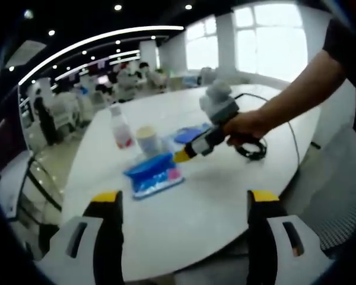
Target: Arrange the tabletop items into an orderly group along one side of the table until the central work area is clear of visible clutter.
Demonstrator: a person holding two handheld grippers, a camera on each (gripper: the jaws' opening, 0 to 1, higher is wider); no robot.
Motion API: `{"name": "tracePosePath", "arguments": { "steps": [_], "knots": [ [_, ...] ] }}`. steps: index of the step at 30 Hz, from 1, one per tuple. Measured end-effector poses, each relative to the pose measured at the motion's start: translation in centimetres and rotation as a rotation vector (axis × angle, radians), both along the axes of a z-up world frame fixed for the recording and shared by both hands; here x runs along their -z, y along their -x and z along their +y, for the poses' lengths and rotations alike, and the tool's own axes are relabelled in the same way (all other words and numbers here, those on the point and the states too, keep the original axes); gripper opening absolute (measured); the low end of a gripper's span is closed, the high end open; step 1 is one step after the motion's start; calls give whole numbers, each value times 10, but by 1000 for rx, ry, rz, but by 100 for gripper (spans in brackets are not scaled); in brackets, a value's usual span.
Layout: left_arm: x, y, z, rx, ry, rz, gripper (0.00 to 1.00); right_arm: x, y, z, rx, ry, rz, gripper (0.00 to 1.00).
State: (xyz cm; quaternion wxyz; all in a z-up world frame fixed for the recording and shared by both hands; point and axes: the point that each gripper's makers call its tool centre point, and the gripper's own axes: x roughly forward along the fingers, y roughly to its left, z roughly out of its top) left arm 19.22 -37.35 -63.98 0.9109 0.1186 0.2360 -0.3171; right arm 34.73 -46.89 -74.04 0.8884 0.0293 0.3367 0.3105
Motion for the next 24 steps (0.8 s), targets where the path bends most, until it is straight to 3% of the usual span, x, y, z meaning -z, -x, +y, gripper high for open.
{"name": "tracePosePath", "arguments": {
  "steps": [4,11,17,24],
  "knots": [
    [1,1,0,2,-2,6,82,2,-4,5,25,-27,29,33],
    [1,1,1,0,-3,7,81,1,1,7,57,-63,71,7],
    [1,2,2,-1,-6,4,81,-2,0,2,92,-86,88,1],
    [0,2,1,-1,-4,0,81,-15,1,-4,106,-123,89,0]
  ]
}}
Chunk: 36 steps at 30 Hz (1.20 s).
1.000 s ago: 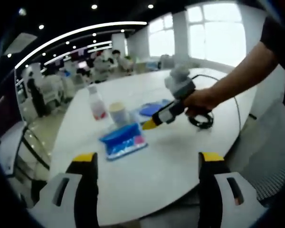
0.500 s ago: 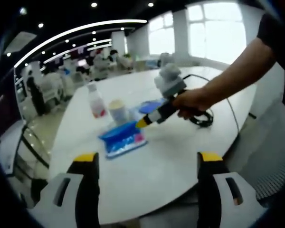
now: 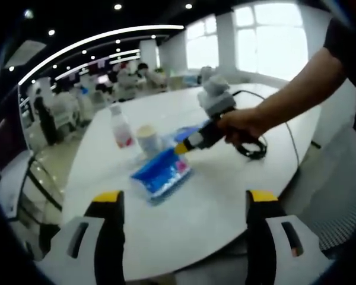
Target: Arrange the tabletop items into an orderly group along one side of the table until the central work area is clear of visible clutter.
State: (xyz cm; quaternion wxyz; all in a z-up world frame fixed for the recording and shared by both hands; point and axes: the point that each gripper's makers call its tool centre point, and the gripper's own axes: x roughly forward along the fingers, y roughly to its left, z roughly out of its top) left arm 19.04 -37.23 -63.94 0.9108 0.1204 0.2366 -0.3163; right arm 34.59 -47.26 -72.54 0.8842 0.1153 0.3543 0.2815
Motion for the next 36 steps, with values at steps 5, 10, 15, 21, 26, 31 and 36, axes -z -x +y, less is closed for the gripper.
{"name": "tracePosePath", "arguments": {
  "steps": [5,10,15,21,26,31,36],
  "knots": [
    [0,0,-1,1,1,-2,81,-9,1,-4,-5,-10,-14,0],
    [0,-1,-1,5,2,-4,81,-19,-3,-17,4,-21,-31,0],
    [0,-1,-2,7,4,-6,81,-26,-7,-37,36,-20,-43,0],
    [0,-1,-3,10,5,-6,81,-30,-6,-68,58,6,-57,0],
    [-1,-1,-4,13,6,-8,81,-36,-6,-97,102,14,-68,0],
    [-1,-1,-5,15,7,-9,81,-42,-11,-133,160,28,-83,0],
    [0,0,-5,19,8,-5,81,-49,-18,-173,224,41,-99,0]
  ]
}}
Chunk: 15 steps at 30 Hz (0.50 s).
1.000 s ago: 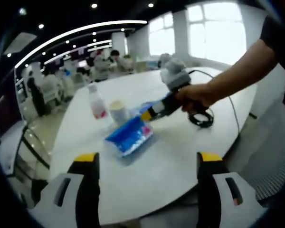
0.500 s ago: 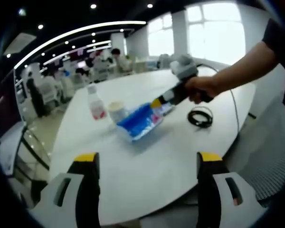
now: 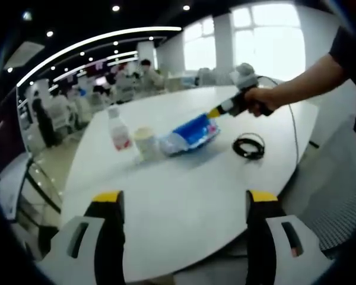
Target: Arrange the tabletop items into an orderly group along one side of the table until the central work area is clear of visible clutter.
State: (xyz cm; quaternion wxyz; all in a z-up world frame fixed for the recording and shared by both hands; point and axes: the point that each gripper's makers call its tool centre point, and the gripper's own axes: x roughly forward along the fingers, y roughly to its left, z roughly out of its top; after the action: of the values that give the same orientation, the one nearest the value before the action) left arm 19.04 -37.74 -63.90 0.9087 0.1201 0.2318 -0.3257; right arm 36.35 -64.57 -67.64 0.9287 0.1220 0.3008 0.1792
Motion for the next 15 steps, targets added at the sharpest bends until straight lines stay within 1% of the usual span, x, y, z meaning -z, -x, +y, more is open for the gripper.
{"name": "tracePosePath", "arguments": {
  "steps": [2,5,15],
  "knots": [
    [0,0,0,2,1,2,81,-3,-3,-19,33,5,-6,0],
    [0,1,0,3,2,3,81,-8,-1,-34,61,10,-14,0],
    [1,2,-1,6,-6,9,81,-13,4,-70,114,55,-20,0]
  ]
}}
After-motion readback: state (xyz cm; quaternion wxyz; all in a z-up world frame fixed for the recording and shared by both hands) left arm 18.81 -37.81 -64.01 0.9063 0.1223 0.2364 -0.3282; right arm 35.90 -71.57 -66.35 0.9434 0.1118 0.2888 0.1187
